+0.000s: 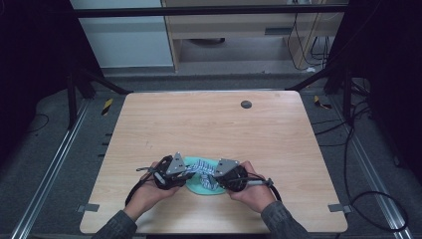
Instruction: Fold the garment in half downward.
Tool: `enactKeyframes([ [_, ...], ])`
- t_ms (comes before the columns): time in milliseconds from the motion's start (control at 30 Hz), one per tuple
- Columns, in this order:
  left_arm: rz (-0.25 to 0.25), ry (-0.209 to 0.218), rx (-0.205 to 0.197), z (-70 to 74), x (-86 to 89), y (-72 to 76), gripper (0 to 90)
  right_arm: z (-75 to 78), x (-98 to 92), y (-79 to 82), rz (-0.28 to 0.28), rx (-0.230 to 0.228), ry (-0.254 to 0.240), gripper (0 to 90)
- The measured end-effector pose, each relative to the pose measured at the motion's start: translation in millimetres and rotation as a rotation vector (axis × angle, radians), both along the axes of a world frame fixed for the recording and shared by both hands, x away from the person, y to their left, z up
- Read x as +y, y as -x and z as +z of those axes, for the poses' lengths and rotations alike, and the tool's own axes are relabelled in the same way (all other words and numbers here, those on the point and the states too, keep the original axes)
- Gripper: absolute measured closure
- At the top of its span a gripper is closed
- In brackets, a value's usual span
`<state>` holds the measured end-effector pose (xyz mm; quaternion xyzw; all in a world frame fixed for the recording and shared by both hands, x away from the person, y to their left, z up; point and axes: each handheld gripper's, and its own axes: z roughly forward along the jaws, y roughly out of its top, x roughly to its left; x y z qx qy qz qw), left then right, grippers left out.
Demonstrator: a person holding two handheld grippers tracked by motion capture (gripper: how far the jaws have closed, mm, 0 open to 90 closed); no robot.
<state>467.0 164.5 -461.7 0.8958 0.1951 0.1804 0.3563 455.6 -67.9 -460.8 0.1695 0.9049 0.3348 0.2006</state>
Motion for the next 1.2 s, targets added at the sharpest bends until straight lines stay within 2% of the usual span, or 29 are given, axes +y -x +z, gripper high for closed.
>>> enactKeyframes([
  [267, -0.011, -0.021, 0.006, -12.6, 1.3, 9.1, 77.9, -13.7, 2.6, 10.2, 0.009, 0.009, 0.008, 78.8],
  [400, -0.024, -0.024, 0.007, -18.1, 2.8, 12.7, 80.7, -19.2, 2.9, 13.0, 0.013, 0.024, 0.016, 75.9],
  [467, -0.028, -0.040, 0.006, -19.3, 3.7, 13.7, 81.1, -20.1, 2.9, 13.5, 0.011, 0.024, 0.018, 76.1],
  [567, -0.037, -0.047, 0.005, -20.4, 4.0, 15.1, 83.2, -21.6, 1.9, 15.0, 0.026, 0.017, 0.027, 81.2],
  [667, -0.037, -0.049, -0.008, -21.3, 4.7, 16.4, 83.6, -21.0, 1.0, 15.0, 0.027, 0.011, 0.031, 82.8],
  [767, -0.036, -0.038, -0.001, -22.1, 4.8, 17.7, 84.1, -19.6, -0.6, 14.2, 0.027, 0.003, 0.038, 83.8],
  [933, -0.051, -0.063, -0.001, -25.8, 4.0, 21.2, 84.3, -21.2, -0.1, 16.3, 0.048, 0.009, 0.064, 84.3],
  [1067, -0.058, -0.064, 0.013, -28.7, 5.1, 22.3, 84.4, -23.6, -0.6, 17.0, 0.060, 0.013, 0.072, 84.6],
  [1200, -0.061, -0.065, 0.011, -30.2, 5.9, 23.7, 84.6, -26.1, -1.0, 17.9, 0.065, 0.029, 0.071, 84.7],
])
